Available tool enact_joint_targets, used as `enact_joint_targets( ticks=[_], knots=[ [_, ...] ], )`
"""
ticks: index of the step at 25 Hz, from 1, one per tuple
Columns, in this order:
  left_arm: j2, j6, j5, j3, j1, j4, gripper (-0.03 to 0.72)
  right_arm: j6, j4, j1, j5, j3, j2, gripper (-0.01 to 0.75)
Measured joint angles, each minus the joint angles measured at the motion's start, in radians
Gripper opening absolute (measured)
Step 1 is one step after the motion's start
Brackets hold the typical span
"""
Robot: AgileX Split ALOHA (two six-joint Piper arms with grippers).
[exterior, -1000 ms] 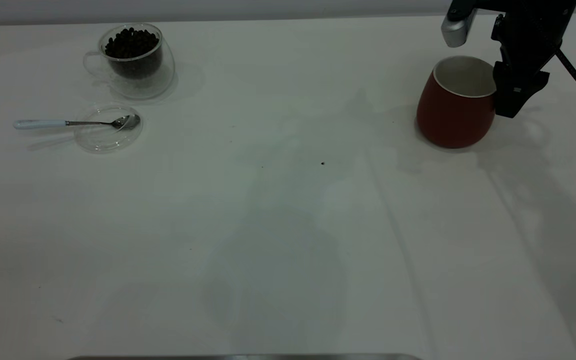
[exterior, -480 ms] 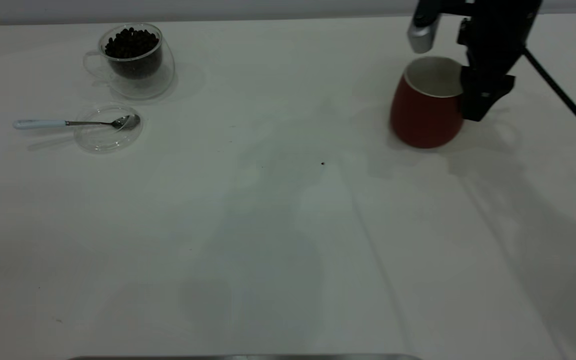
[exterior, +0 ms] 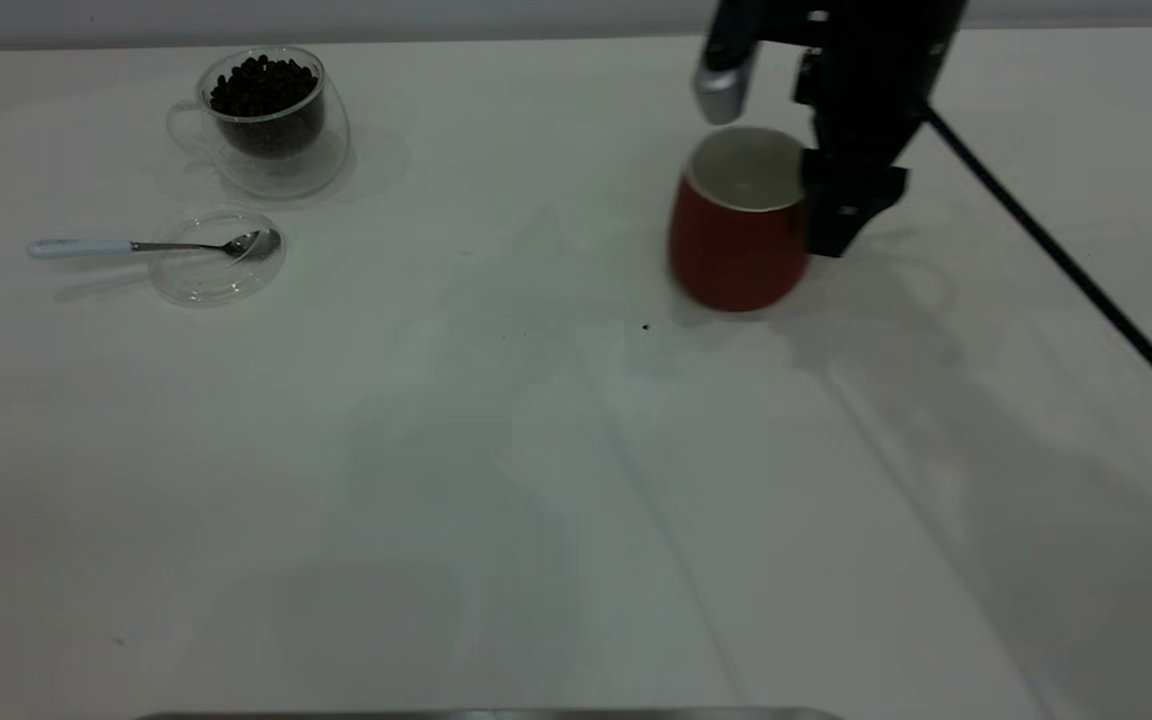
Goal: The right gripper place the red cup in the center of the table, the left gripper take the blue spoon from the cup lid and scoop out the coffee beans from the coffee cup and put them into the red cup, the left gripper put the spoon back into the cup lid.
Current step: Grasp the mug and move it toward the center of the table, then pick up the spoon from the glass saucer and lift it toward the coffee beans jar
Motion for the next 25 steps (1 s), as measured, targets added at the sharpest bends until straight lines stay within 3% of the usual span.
enact_joint_targets(
  ticks=[5,10,16,25],
  knots=[
    [0.0,0.0,0.0,0.0,0.0,0.0,0.595,-0.001,0.042,0.066,-0.041,0.0,-0.016,0.542],
    [0.0,0.0,0.0,0.0,0.0,0.0,0.595,0.047,0.047,0.078,-0.023,0.0,-0.065,0.542],
    [0.0,0.0,0.0,0.0,0.0,0.0,0.595,0.221,-0.074,0.055,0.144,0.0,-0.206,0.542],
    [0.0,0.0,0.0,0.0,0.0,0.0,0.595,0.48,-0.161,0.031,0.527,0.0,-0.595,0.544]
  ],
)
